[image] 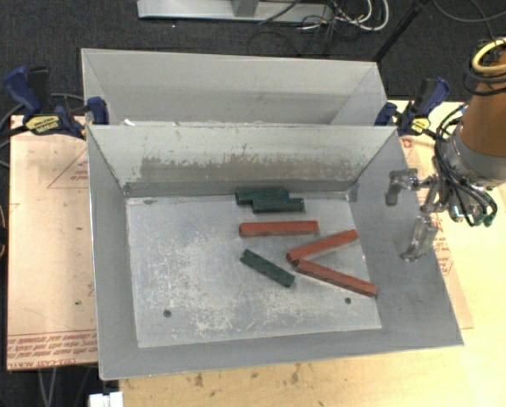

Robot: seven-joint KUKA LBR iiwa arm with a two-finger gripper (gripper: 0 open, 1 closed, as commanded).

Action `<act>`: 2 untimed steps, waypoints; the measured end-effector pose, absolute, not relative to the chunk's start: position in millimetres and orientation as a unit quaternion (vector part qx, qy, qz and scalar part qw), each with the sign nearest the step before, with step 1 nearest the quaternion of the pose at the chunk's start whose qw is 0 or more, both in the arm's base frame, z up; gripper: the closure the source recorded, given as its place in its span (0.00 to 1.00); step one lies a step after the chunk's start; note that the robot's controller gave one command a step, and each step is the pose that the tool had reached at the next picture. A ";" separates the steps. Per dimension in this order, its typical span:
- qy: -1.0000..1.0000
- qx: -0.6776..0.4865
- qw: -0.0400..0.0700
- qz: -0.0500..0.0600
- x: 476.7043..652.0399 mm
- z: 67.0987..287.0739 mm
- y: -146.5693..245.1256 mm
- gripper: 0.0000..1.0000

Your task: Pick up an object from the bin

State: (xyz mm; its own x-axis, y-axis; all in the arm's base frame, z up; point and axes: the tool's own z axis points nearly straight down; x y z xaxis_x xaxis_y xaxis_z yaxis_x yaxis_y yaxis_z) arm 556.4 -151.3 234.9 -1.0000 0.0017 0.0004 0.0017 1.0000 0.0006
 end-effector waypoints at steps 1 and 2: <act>-1.000 -0.013 0.003 -0.002 559.3 74.0 -100.0 0.00; -1.000 -0.015 -0.002 0.000 497.1 70.8 -118.1 0.00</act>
Offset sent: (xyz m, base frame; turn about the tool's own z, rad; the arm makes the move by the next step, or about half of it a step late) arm 0.0040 0.0488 -0.1562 0.0276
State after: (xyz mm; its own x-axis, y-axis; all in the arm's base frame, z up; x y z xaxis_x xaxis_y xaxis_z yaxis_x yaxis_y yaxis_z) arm 497.1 -118.1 70.8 -0.9996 0.0294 -0.0039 0.0294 0.9996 0.0001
